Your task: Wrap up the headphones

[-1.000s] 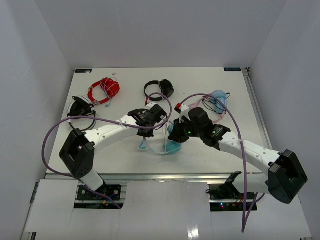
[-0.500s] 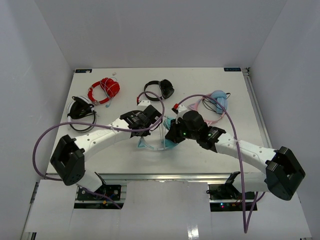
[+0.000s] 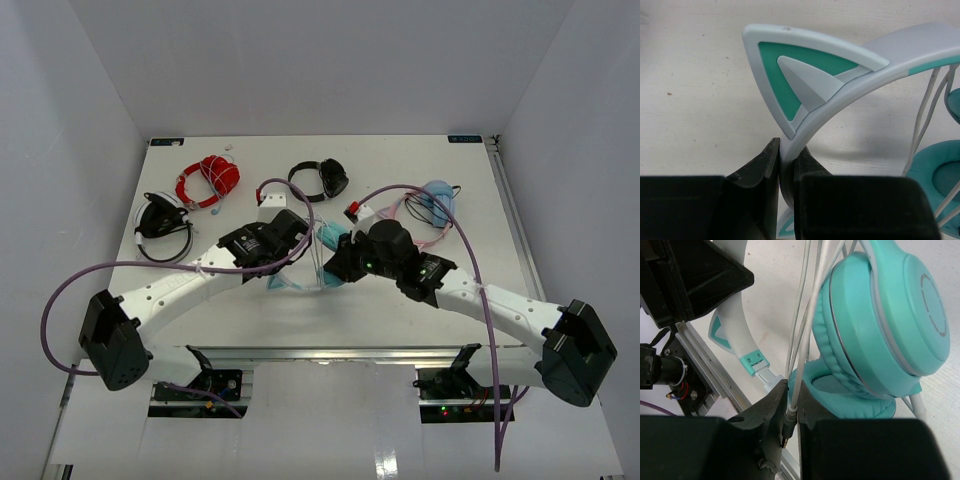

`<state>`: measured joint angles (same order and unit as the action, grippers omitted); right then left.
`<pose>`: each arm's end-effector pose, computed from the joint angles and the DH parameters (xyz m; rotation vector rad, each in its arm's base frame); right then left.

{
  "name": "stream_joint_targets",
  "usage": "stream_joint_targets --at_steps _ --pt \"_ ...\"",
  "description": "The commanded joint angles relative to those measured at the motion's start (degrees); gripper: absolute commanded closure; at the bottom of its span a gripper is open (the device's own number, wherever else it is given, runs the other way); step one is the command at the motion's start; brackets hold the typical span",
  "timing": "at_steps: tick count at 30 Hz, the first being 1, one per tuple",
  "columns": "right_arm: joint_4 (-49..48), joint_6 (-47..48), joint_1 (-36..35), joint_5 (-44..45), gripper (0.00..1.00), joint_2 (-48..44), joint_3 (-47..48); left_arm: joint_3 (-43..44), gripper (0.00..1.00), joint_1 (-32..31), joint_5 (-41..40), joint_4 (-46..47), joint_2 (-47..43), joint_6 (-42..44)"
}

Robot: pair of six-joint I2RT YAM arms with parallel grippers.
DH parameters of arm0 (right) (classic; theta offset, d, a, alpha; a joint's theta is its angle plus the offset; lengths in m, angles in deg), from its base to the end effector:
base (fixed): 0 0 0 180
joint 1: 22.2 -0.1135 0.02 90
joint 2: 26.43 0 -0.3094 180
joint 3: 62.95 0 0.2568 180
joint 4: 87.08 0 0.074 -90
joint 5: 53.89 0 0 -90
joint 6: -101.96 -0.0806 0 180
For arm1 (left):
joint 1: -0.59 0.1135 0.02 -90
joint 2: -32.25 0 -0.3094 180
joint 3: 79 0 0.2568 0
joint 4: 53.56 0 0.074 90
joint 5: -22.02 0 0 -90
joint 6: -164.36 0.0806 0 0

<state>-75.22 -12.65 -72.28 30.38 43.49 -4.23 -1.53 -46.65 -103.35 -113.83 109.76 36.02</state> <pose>0.1912 0.2410 0.2938 -0.5295 2.0285 0.9237 0.2237 -0.1732 0.2940 -0.0157 2.3616 0.1269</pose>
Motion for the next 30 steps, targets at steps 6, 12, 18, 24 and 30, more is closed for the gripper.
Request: stream_joint_targets --at_steps 6,12,18,24,30 --pt "1.0 1.8 -0.9 -2.3 0.69 -7.1 0.4 1.3 1.0 0.9 -6.6 6.6 -7.4 -1.5" --pt "4.2 2.9 -1.0 -2.2 0.61 -12.3 -0.1 1.4 1.0 1.0 -7.7 7.8 -9.5 0.4" --pt "10.7 5.2 -1.0 -1.1 0.6 -19.5 -0.2 1.3 1.0 0.9 -7.6 8.2 -10.7 2.5" --pt "12.7 5.9 -1.0 4.6 0.67 -27.6 1.6 0.4 1.0 0.9 -7.2 8.3 -11.3 4.2" --pt "13.3 12.5 -1.0 10.6 0.69 -23.1 11.2 -0.8 1.0 0.9 -6.1 8.5 -11.9 5.1"
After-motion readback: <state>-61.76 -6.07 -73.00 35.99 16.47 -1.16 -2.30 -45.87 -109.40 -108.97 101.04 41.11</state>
